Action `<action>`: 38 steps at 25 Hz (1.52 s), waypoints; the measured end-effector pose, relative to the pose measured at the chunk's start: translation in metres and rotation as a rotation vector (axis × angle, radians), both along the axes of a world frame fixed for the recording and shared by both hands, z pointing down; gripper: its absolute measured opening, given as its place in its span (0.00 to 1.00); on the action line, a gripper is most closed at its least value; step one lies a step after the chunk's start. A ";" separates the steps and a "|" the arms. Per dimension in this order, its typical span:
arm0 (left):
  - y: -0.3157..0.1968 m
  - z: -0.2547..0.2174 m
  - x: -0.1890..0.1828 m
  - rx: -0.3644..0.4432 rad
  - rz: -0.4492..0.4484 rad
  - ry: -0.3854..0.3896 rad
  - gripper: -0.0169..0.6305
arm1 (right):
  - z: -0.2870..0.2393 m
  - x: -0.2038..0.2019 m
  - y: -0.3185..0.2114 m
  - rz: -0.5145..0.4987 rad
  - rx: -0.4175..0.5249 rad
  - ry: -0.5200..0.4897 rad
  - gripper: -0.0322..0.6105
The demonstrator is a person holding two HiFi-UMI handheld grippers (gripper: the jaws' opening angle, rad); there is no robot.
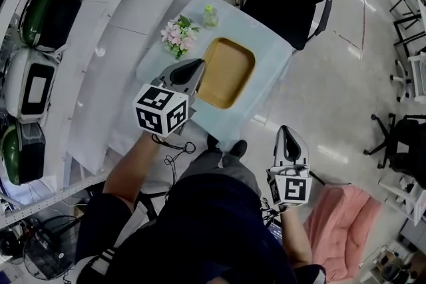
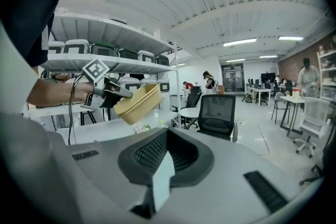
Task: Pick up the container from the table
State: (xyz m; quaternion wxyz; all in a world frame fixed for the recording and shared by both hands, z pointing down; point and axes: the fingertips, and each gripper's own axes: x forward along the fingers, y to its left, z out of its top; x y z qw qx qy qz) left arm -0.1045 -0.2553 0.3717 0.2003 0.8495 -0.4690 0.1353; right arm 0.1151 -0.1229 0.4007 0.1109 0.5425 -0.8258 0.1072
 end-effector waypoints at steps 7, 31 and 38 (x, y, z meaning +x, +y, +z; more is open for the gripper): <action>0.030 -0.004 -0.011 0.031 -0.058 -0.014 0.05 | -0.019 -0.007 0.004 -0.014 0.044 -0.025 0.05; 0.101 0.000 -0.027 0.217 -0.163 -0.126 0.05 | -0.052 -0.021 0.019 -0.023 0.094 -0.062 0.05; 0.114 0.000 -0.034 0.295 -0.193 -0.185 0.05 | -0.053 -0.022 0.022 -0.014 0.106 -0.056 0.05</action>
